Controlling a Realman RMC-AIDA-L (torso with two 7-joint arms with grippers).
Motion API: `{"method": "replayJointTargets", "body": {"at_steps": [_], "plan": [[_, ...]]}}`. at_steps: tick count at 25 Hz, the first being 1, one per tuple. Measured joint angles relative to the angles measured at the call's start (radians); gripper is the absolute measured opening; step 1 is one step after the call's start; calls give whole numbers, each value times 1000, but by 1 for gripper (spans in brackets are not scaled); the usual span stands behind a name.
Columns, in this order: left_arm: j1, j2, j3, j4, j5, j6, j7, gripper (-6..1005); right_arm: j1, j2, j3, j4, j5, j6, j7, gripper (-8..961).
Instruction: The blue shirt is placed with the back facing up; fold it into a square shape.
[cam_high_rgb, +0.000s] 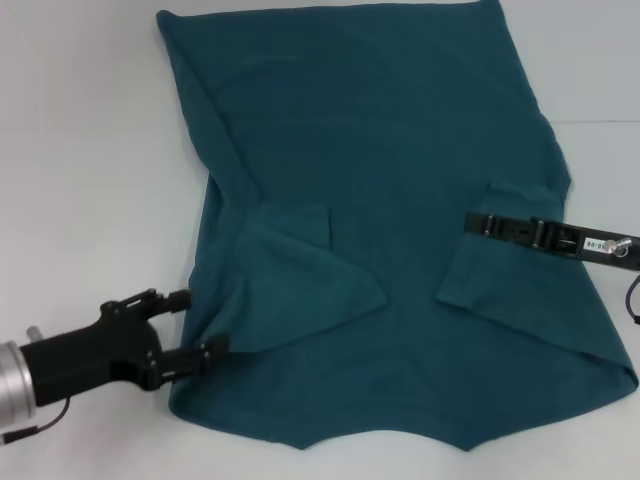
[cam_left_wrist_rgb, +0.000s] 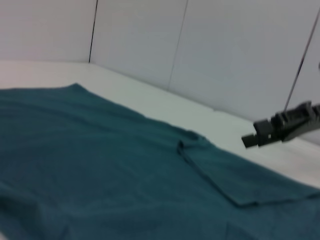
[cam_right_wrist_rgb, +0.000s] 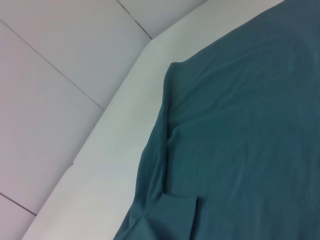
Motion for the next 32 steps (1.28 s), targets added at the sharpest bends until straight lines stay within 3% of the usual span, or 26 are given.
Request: {"method": "replayJointTargets", "body": {"at_steps": [7, 19, 32], "plan": [[27, -2, -53, 1, 41, -1, 74, 844, 7, 2, 10, 13, 1, 3, 4, 667], [30, -3, -51, -13, 57, 9, 103, 843, 3, 3, 13, 34, 1, 29, 3, 667], [8, -1, -55, -6, 44, -12, -110, 843, -4, -1, 12, 35, 1, 28, 4, 666]]}}
